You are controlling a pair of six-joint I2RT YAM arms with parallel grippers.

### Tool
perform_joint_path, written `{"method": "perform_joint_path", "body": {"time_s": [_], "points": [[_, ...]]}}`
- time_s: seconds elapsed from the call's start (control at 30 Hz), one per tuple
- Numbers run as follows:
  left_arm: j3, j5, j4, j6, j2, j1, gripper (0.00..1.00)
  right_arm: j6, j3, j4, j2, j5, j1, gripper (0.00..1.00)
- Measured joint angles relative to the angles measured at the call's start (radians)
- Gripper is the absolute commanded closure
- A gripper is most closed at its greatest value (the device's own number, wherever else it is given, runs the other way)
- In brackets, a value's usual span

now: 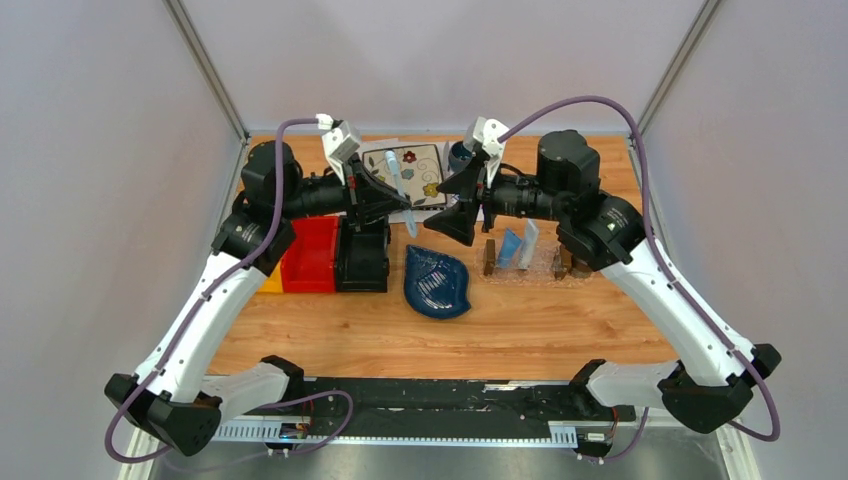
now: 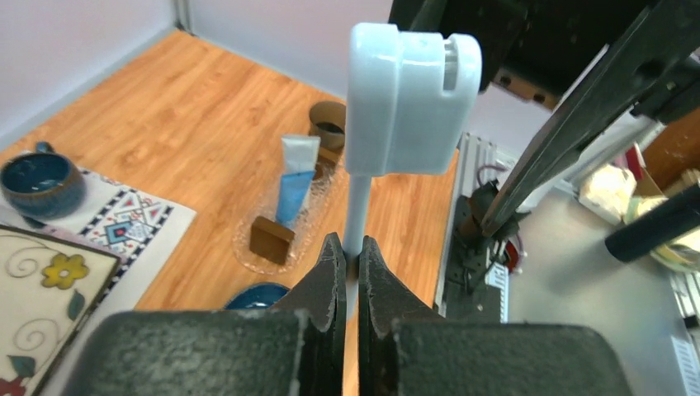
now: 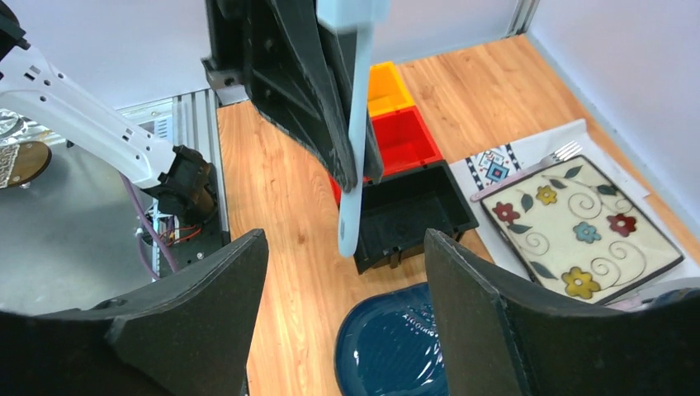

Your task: Prepare toiletry sets of a toothbrush and toothpaste on the tray

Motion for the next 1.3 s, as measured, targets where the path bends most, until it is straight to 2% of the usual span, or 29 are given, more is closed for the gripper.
{"method": "perform_joint_path", "body": {"time_s": [0.5,0.93,1.07,1.3], "points": [[0.010,0.235,-0.109,0.091,0.067,-0.085,1.00,-0.030,0.065,-0.020,0.036,-0.026,0.000,0.32],[0.010,0.254,-0.110,0.105,0.071,-0.101,1.00,-0.013,0.080,-0.028,0.071,-0.119,0.000,0.43],[0.010,0.252,-0.111,0.116,0.078,-0.105,1.00,-0.003,0.080,-0.027,0.071,-0.135,0.000,0.52],[0.010,0.234,-0.140,0.149,0.082,-0.106,1.00,0.006,0.080,-0.026,0.071,-0.145,0.000,0.61]]}}
